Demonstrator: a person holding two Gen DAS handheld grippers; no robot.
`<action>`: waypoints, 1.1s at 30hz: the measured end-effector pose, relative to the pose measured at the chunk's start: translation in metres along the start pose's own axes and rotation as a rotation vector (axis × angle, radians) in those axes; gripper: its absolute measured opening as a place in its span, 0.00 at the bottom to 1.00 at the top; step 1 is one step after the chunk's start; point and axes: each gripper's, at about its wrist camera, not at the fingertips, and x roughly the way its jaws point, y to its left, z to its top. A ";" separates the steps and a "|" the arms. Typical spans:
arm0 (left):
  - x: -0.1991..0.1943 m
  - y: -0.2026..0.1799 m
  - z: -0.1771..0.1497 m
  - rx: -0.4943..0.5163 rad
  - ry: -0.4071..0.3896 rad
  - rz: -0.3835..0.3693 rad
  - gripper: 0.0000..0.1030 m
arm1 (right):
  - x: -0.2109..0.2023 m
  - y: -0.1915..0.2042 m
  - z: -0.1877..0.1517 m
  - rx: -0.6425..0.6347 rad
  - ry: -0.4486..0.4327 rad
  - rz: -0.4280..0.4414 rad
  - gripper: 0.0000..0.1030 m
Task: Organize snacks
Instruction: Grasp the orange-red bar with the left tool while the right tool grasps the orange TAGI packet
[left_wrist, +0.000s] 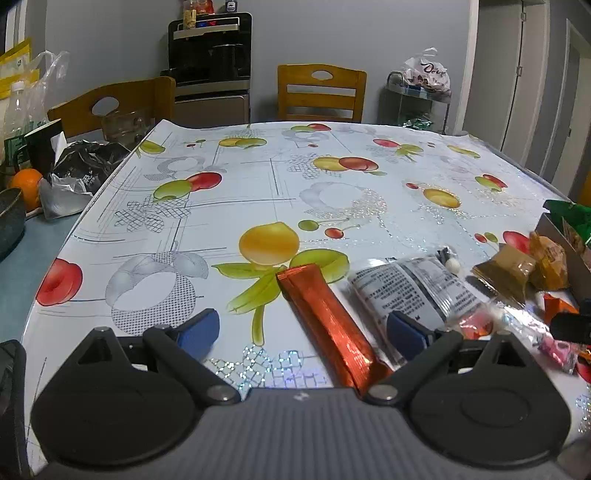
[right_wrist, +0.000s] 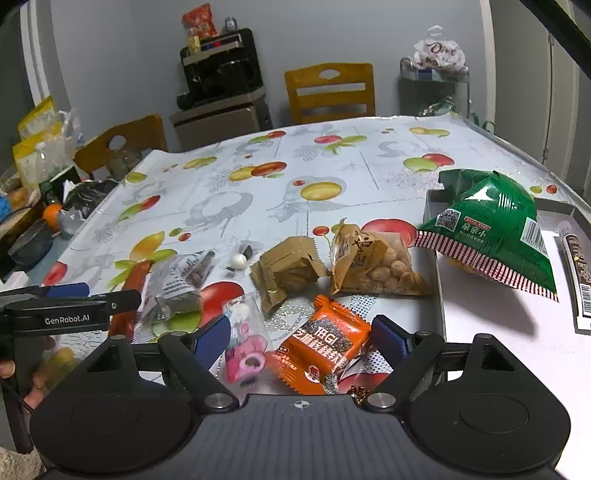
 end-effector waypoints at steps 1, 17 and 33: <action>0.002 -0.001 0.000 0.004 -0.002 0.001 0.95 | 0.001 0.001 0.000 -0.003 0.001 -0.004 0.78; 0.011 -0.008 -0.002 0.050 -0.020 -0.054 0.46 | 0.010 0.004 0.000 -0.026 0.007 -0.030 0.72; 0.007 -0.005 -0.005 0.051 -0.031 -0.127 0.20 | 0.012 0.002 -0.001 -0.055 -0.019 -0.073 0.46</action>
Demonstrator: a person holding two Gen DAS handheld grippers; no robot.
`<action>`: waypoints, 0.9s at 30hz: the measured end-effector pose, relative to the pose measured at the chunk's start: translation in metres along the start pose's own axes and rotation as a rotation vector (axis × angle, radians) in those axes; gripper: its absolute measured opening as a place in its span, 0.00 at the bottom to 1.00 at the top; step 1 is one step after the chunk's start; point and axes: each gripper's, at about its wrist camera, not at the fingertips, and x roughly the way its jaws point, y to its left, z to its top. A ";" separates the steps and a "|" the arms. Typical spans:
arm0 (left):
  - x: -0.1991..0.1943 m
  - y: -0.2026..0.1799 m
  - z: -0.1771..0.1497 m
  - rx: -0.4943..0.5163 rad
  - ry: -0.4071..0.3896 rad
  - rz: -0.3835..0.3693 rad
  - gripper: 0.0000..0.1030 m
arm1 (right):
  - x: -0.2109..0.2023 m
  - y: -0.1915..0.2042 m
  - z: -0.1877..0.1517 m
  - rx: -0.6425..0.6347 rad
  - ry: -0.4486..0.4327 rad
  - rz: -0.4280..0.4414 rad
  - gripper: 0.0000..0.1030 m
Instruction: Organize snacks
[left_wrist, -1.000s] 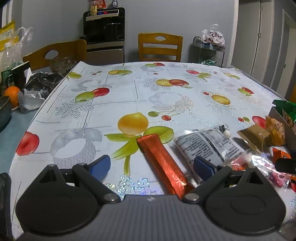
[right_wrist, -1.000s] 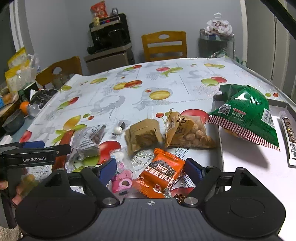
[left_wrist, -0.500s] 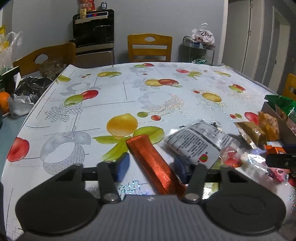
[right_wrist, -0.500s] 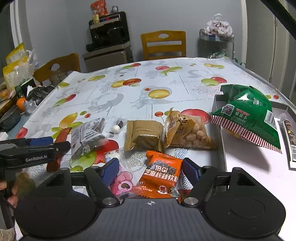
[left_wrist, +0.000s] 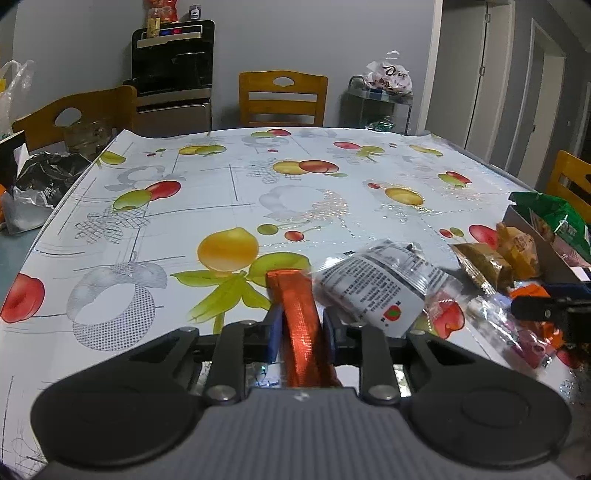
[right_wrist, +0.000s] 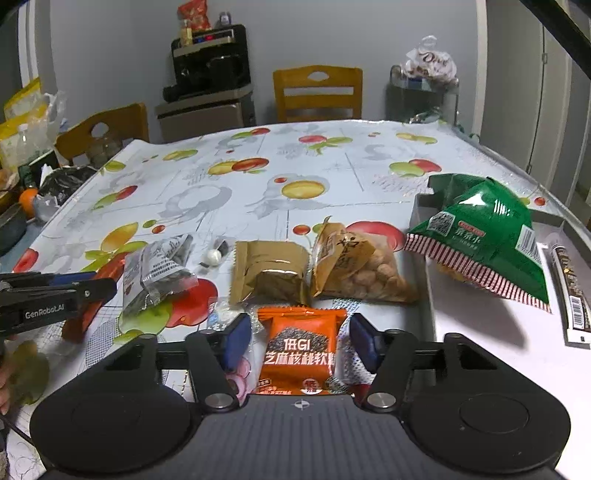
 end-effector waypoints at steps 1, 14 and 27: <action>0.000 0.000 0.000 0.001 0.000 -0.006 0.20 | -0.001 -0.001 0.000 0.006 0.003 0.016 0.43; -0.007 -0.010 -0.009 0.060 0.005 -0.079 0.19 | -0.011 0.014 -0.008 -0.068 -0.016 0.057 0.50; -0.009 -0.012 -0.010 0.057 0.001 -0.079 0.19 | -0.008 0.021 -0.012 -0.120 -0.012 0.057 0.38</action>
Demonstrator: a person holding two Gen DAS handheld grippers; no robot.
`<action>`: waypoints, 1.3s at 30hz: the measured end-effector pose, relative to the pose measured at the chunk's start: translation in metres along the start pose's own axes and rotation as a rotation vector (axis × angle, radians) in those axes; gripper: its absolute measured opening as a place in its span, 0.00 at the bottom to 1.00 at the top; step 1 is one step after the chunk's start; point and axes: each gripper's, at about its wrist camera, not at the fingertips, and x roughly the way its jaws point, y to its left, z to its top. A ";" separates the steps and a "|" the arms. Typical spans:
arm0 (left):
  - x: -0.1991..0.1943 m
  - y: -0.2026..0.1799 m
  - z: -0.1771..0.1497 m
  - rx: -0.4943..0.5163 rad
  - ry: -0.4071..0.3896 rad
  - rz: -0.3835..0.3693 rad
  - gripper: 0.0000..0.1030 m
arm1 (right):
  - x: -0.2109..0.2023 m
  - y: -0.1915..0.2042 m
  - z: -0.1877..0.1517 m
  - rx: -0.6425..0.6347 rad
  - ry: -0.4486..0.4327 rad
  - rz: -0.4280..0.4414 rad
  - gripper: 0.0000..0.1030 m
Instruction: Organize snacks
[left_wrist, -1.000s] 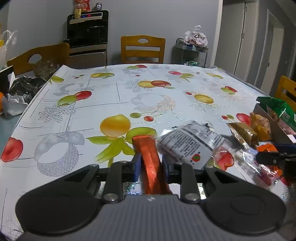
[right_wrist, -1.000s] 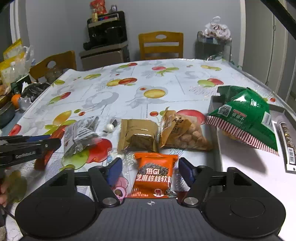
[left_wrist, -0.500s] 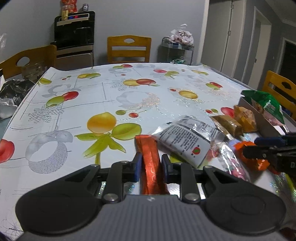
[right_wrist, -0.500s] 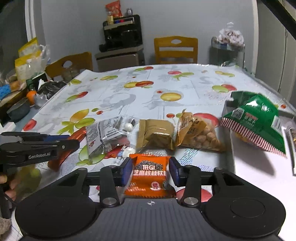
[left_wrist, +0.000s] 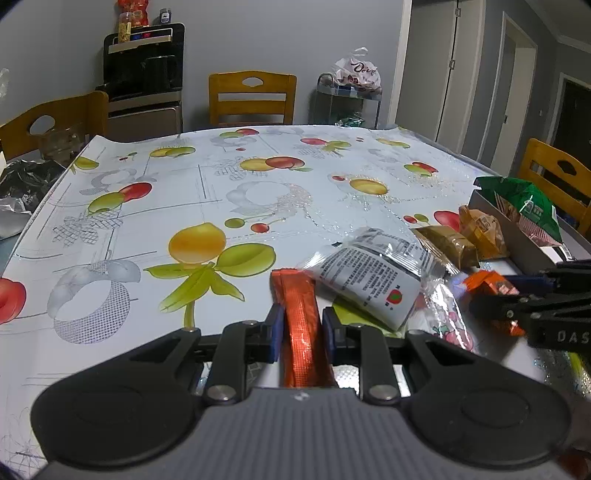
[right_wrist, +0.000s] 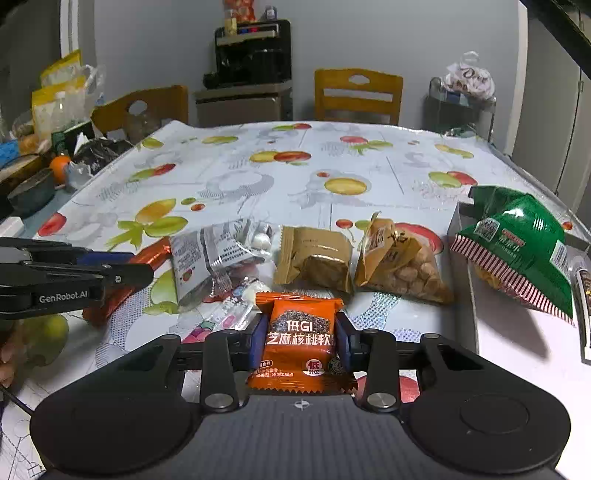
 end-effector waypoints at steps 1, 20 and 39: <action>-0.001 -0.001 0.000 0.002 -0.002 0.002 0.19 | -0.002 -0.001 0.001 0.000 -0.009 0.000 0.38; -0.067 -0.006 0.019 0.019 -0.161 0.035 0.18 | -0.041 -0.017 0.010 0.033 -0.112 0.086 0.38; -0.087 -0.073 0.040 0.109 -0.202 -0.042 0.18 | -0.095 -0.062 0.009 0.076 -0.223 0.086 0.38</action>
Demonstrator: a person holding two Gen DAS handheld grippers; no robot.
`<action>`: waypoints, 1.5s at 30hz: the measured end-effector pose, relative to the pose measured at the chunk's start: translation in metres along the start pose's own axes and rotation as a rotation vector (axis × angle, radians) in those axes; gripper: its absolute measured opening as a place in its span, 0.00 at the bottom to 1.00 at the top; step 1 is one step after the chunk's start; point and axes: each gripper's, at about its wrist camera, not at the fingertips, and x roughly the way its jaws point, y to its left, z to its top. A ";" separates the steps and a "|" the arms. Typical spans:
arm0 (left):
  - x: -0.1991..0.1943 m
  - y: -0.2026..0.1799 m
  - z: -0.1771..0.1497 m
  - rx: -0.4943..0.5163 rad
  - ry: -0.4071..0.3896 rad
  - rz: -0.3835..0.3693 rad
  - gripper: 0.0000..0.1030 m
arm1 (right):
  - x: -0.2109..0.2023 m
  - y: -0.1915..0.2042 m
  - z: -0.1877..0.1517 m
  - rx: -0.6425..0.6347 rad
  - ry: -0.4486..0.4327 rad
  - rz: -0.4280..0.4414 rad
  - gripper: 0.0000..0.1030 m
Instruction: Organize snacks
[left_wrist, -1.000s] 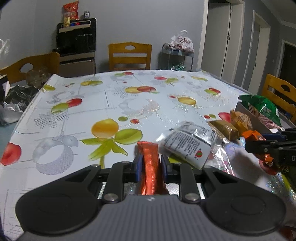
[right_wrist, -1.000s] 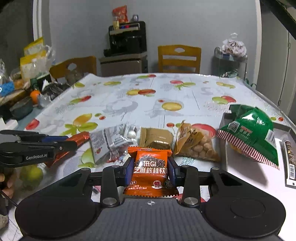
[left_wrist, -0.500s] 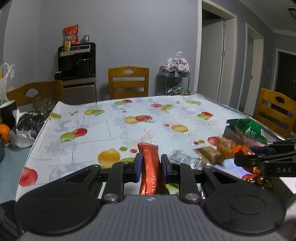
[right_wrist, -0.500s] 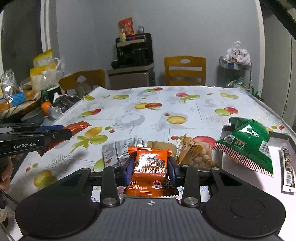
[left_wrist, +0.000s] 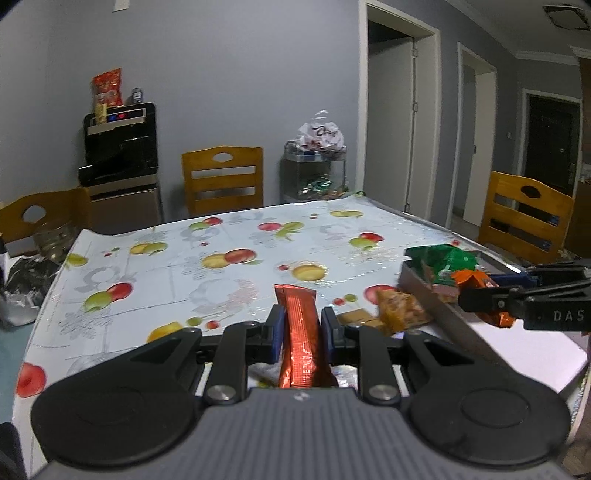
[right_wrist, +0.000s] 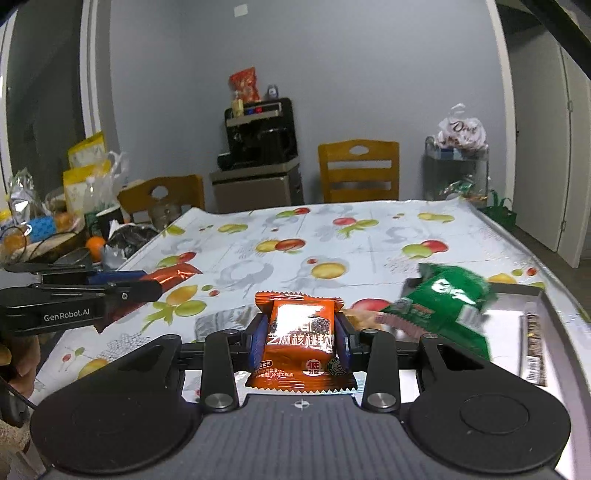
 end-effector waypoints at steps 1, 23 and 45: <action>0.001 -0.004 0.001 0.007 0.001 -0.007 0.18 | -0.003 -0.004 0.000 0.005 -0.004 -0.005 0.38; 0.025 -0.098 0.024 0.127 0.008 -0.174 0.18 | -0.055 -0.087 -0.022 0.077 -0.028 -0.145 0.38; 0.059 -0.189 0.021 0.231 0.056 -0.388 0.18 | -0.079 -0.140 -0.054 0.139 0.027 -0.212 0.38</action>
